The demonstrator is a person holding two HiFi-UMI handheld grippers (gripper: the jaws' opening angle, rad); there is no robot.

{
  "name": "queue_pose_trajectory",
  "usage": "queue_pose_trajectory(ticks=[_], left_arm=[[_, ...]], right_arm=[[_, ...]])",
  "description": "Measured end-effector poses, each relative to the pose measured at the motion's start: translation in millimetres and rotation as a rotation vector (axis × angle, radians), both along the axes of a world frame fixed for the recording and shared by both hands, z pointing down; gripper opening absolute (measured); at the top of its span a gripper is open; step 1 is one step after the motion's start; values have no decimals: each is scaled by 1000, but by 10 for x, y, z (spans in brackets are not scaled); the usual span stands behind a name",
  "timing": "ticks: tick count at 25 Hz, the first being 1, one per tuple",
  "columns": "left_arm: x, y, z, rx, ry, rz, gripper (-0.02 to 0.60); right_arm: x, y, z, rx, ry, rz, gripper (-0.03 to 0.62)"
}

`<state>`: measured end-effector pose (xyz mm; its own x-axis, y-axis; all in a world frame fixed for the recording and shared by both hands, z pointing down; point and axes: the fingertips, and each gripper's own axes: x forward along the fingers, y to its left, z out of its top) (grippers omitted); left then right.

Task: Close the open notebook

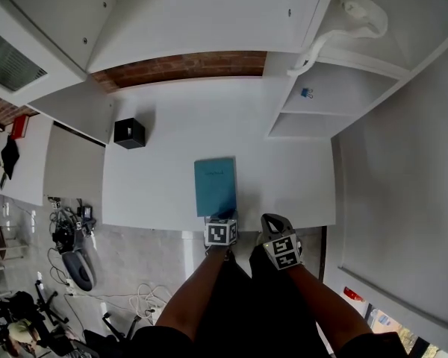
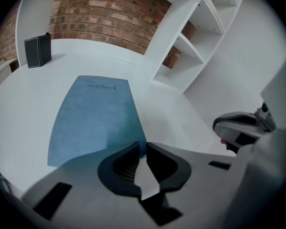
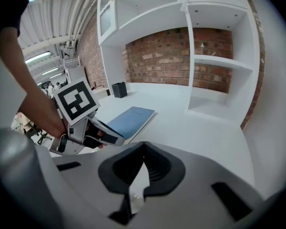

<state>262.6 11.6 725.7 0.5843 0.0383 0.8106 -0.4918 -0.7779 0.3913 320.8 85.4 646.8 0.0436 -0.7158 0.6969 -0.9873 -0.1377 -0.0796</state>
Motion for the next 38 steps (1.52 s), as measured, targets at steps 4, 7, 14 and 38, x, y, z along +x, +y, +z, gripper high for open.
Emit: queue_pose_trajectory(ticks=[4, 7, 14, 38], left_arm=[[20, 25, -10, 15, -4, -12, 51], [49, 114, -29, -18, 15, 16, 83], [18, 243, 9, 118, -47, 146, 125], [-204, -148, -1506, 222, 286, -199, 15]], right_arm=[[-5, 67, 0, 0, 2, -37, -2], [-18, 96, -39, 31, -43, -46, -2], [132, 113, -153, 58, -11, -103, -2], [985, 220, -777, 169, -129, 10, -2]])
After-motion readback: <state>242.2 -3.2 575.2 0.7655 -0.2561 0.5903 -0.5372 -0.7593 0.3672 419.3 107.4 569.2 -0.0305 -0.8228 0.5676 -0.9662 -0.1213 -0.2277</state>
